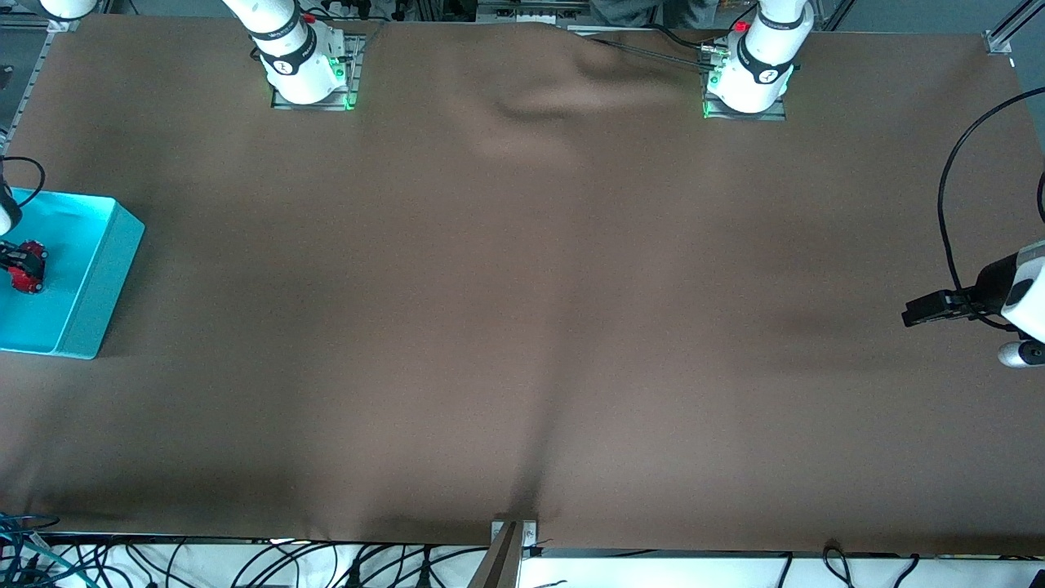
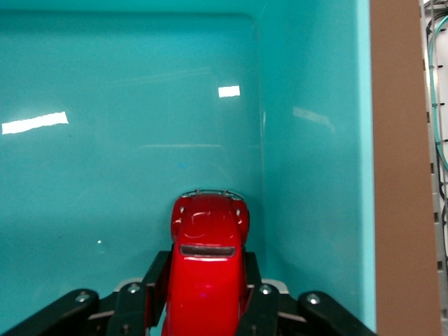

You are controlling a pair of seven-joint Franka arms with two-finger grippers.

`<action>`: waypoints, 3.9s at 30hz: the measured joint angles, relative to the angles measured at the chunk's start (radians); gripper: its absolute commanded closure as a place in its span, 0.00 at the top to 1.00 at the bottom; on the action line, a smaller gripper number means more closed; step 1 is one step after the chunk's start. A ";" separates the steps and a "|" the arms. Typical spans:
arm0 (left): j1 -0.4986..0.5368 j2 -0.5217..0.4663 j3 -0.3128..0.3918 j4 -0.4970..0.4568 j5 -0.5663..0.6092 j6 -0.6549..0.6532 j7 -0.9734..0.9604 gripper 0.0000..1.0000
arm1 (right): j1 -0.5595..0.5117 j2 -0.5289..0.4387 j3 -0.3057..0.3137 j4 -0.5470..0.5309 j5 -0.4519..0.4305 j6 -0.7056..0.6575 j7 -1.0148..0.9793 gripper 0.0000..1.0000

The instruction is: Wind red beetle toy and store in blue box

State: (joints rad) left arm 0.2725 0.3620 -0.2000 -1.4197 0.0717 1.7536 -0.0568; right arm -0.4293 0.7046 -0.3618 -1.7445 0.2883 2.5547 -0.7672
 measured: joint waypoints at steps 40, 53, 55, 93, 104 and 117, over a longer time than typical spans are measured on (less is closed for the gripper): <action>-0.003 0.000 0.000 0.000 -0.001 0.001 0.000 1.00 | -0.002 -0.018 0.009 -0.002 0.081 -0.097 0.031 1.00; -0.003 0.000 0.000 0.000 -0.001 0.001 0.000 1.00 | 0.010 -0.096 0.009 0.009 0.048 -0.226 0.138 1.00; -0.003 0.000 0.000 0.000 -0.001 0.001 0.000 1.00 | 0.014 -0.105 0.009 0.009 0.039 -0.241 0.145 1.00; -0.003 0.000 0.000 0.000 -0.001 0.002 0.000 1.00 | 0.132 -0.452 0.029 0.017 -0.246 -0.714 0.397 1.00; -0.003 0.002 0.000 0.000 -0.001 0.002 0.000 1.00 | 0.152 -0.544 0.050 0.017 -0.248 -0.837 0.423 1.00; -0.003 0.003 0.000 0.000 -0.001 0.002 0.000 1.00 | 0.203 -0.676 0.094 0.018 -0.249 -0.970 0.505 1.00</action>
State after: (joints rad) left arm 0.2696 0.3647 -0.2002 -1.4197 0.0704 1.7557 -0.0569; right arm -0.2267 0.0283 -0.2674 -1.7265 0.0397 1.5845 -0.2626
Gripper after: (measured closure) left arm 0.000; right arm 0.000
